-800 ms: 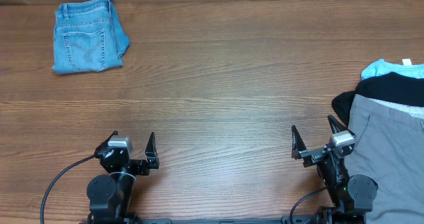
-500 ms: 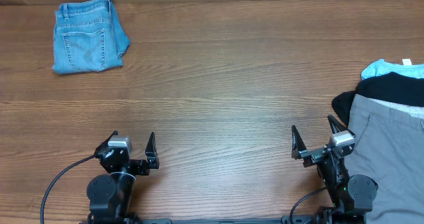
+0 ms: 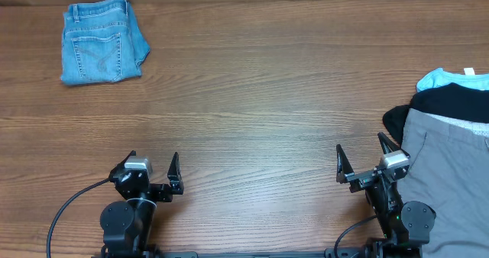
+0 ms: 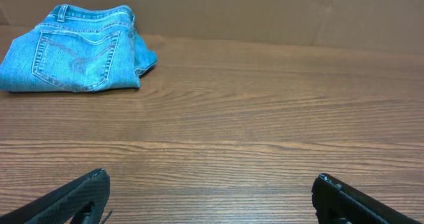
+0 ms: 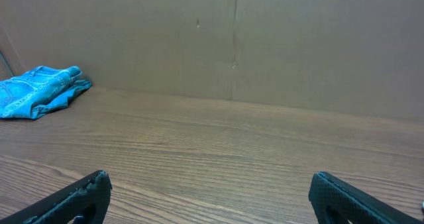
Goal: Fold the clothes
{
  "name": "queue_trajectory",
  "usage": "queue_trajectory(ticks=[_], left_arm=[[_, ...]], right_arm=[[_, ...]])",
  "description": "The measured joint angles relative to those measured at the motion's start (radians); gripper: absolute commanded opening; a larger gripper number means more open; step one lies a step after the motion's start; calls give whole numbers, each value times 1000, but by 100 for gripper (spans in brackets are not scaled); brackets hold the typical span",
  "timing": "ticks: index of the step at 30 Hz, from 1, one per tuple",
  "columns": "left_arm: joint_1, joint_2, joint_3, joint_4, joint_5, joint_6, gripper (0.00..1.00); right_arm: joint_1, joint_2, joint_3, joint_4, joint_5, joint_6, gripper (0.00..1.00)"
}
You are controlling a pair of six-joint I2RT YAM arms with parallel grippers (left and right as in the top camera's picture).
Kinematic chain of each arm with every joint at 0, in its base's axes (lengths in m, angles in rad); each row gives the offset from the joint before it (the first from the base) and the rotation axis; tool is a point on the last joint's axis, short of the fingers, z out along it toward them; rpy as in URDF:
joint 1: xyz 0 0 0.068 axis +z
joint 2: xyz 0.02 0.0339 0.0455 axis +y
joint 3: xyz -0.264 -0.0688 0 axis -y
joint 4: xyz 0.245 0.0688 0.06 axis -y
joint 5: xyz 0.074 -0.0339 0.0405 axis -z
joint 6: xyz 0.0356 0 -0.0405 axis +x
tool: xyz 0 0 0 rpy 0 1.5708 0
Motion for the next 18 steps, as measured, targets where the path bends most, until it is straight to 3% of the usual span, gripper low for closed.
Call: queue_trajectory(ticks=[18], left_arm=[[0,0,0,3,0,0,100]], right_arm=[[0,0,0,25,-6,0,100]])
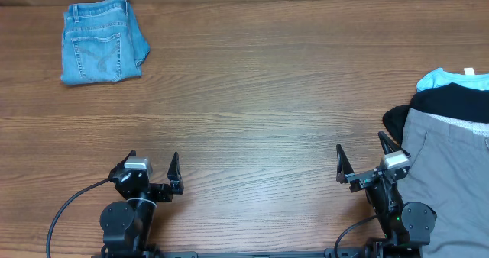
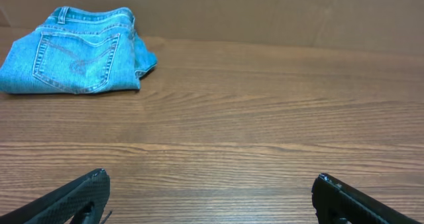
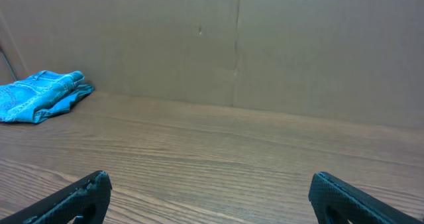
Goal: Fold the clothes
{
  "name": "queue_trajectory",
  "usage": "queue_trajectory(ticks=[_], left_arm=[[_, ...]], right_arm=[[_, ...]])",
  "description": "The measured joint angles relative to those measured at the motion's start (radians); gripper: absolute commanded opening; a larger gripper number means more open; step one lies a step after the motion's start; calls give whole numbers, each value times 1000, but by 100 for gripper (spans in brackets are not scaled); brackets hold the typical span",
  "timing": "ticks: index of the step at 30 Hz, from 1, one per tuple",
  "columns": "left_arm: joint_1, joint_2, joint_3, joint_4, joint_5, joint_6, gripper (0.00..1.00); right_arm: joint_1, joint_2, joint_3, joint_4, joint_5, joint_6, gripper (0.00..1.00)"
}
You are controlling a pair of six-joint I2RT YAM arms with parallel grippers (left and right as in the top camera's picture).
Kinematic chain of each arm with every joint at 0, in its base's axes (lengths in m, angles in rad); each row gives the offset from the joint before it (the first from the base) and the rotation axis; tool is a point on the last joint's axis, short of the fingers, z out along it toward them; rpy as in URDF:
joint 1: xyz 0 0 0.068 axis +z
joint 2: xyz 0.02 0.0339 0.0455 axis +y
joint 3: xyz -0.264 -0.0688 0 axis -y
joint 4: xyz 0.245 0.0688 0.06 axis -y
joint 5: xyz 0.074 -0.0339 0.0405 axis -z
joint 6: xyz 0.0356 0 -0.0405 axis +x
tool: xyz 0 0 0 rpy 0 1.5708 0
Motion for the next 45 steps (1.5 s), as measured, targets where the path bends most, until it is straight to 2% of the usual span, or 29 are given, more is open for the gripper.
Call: queue_trajectory(ticks=[6,15,19,22,25,29,35,38,45], left_arm=[[0,0,0,14,1,-3,100],[0,0,16,39,61,-7,100],[0,33,132,-25,45,-6,100],[0,142,282,-100,21,-7,100],[0,344,475,-225,7,-7,100],[0,638,717,-430,2,-6,100],[0,980,1032,-687,-1,-6,100],[0,1145,1181,-824,4,-7,100],[0,1312,1246,-925,35,-7,100]], right_arm=[[0,0,0,-3,-14,0,100],[0,0,9,-61,-48,131,100],[0,13,110,-174,-38,158,100],[0,71,254,-288,-16,169,100],[0,222,443,-412,12,177,100],[0,428,602,-544,27,179,100],[0,773,846,-726,33,180,100],[-1,989,1023,-876,34,180,100],[-1,1272,1196,-987,18,180,100]])
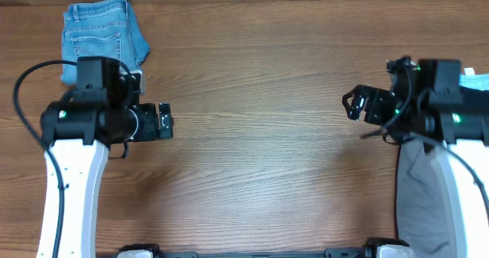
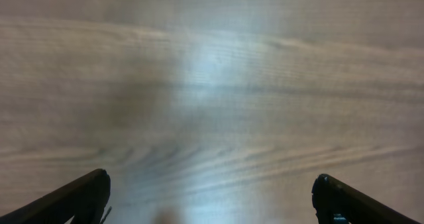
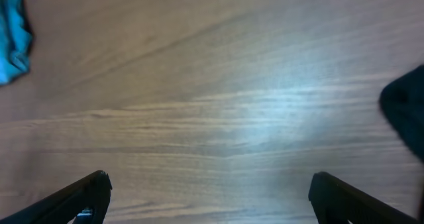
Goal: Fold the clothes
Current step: 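Move the right gripper to the grey shorts on the right stack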
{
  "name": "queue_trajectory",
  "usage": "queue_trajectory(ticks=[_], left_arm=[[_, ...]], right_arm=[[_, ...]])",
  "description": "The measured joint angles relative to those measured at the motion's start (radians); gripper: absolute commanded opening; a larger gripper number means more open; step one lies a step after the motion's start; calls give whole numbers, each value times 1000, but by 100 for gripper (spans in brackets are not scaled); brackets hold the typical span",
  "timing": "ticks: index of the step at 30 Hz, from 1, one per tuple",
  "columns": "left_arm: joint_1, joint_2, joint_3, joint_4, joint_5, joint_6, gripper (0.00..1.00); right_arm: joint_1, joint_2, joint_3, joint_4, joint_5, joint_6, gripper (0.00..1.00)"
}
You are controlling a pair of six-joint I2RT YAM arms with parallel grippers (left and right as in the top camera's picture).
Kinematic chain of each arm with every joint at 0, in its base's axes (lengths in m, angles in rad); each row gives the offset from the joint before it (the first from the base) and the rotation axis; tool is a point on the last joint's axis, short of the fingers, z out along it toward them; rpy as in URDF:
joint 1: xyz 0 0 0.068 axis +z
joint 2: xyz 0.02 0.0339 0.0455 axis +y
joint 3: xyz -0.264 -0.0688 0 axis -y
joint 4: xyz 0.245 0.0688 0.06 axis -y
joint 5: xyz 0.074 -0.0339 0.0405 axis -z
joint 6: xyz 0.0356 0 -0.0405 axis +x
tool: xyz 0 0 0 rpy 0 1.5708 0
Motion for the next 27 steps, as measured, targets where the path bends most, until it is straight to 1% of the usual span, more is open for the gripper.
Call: queue_trajectory(ticks=[5,9,12,17,22,27], left_arm=[[0,54,1,-33,22,0,100],[0,64,1,-36,31,0,100],[0,64,2,-37,48,0,100],[0,64,3,-42,74,0,100],[0,64,3,-44,85,0,100],[0,64,3,-45,85,0,100]], right_arm=[[-17,146,36,-26,47,26,100],[-100,246,87,11,161,113,100],[-173,295,93,76,191,158,100],[-261,352,94,145,241,190,100],[-302,430,95,151,273,212,100],[-307,545,96,151,282,220,94]])
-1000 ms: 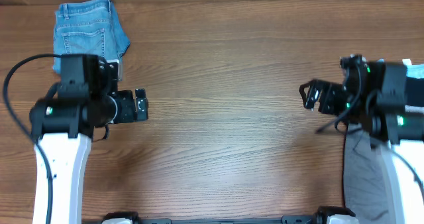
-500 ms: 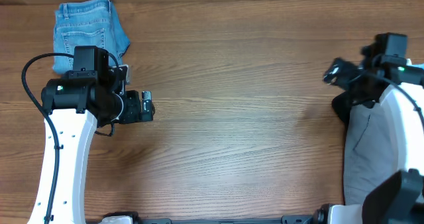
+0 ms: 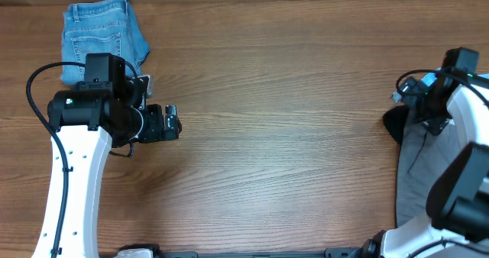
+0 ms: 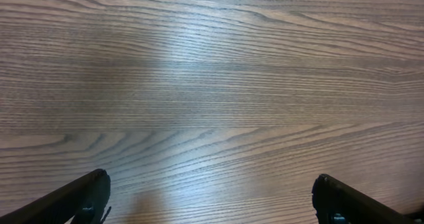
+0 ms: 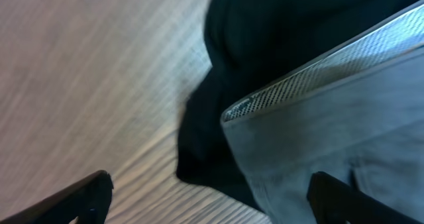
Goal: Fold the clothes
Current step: 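Move the right gripper to the grey shorts on the right stack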
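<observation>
A pile of clothes lies at the table's right edge: grey trousers (image 3: 414,178) on a black garment (image 3: 392,125). My right gripper (image 3: 419,105) hangs open over the pile's left edge. In the right wrist view the black garment (image 5: 265,65) and the grey trousers (image 5: 344,138) fill the space between the spread fingers (image 5: 89,192). My left gripper (image 3: 170,123) is open over bare wood at the left, with only table (image 4: 212,85) below it and nothing between its fingertips (image 4: 86,194).
Folded blue jeans (image 3: 103,38) lie at the far left corner, just behind the left arm. The wooden table (image 3: 275,98) stretches between the two arms. The pile runs off the right edge of the overhead view.
My right gripper has moved right, from bare table beside the pile to above the black and grey garments. The left gripper has shifted only slightly. Both are still open.
Both arms rested folded at the table's front edge, grippers open, at the first two moments. Then both were raised over the table, left near the jeans, right just left of the pile. Now the right gripper is over the pile's edge.
</observation>
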{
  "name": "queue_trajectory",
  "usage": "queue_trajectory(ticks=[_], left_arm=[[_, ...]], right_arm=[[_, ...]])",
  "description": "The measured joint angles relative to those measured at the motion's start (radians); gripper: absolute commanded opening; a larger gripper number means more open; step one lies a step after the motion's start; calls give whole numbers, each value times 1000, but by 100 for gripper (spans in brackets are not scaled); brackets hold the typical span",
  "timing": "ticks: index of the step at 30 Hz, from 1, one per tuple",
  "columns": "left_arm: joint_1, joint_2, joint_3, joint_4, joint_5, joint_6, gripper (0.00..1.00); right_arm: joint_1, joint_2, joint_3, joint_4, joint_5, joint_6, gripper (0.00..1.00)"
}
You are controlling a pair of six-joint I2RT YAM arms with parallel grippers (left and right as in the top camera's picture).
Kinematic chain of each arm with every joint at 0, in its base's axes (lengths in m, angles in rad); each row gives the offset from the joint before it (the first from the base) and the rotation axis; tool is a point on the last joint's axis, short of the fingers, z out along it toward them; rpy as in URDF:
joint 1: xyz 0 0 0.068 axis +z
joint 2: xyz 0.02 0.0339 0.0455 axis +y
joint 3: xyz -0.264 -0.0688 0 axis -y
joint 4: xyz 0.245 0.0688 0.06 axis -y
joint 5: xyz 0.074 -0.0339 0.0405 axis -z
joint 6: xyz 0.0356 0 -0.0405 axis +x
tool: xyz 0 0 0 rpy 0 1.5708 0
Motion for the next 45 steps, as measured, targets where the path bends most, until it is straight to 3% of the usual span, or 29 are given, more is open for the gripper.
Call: queue_trajectory(ticks=[14,17,19,21,22,23,29,34,35,36,45], left_arm=[[0,0,0,-25,0,8,100],[0,0,0,-25,0,8,100],[0,0,0,-25,0,8,100],[0,0,0,-25,0,8,100],[0,0,0,-25,0,8,100],[0,0,0,-25,0,8,100],[0,0,0,-25,0,8,100],[0,0,0,-25,0,8,100],[0,0,0,-25,0,8,100],[0,0,0,-25,0,8,100],[0,0,0,-25,0,8,100]], right_arm=[[0,53,0,-39,199,21,86],[-1,53,0,-39,223,19,73],[-1,53,0,-43,229,22,72],[-1,53,0,-44,232,25,72],[-1,53,0,-45,233,26,84],[-1,53,0,-45,234,25,88],[-1,61,0,-36,208,6,91],[-2,118,0,-37,215,-25,74],[-2,124,0,-39,229,-22,60],[-4,126,0,-43,249,-10,57],[-66,126,23,-58,206,10,58]])
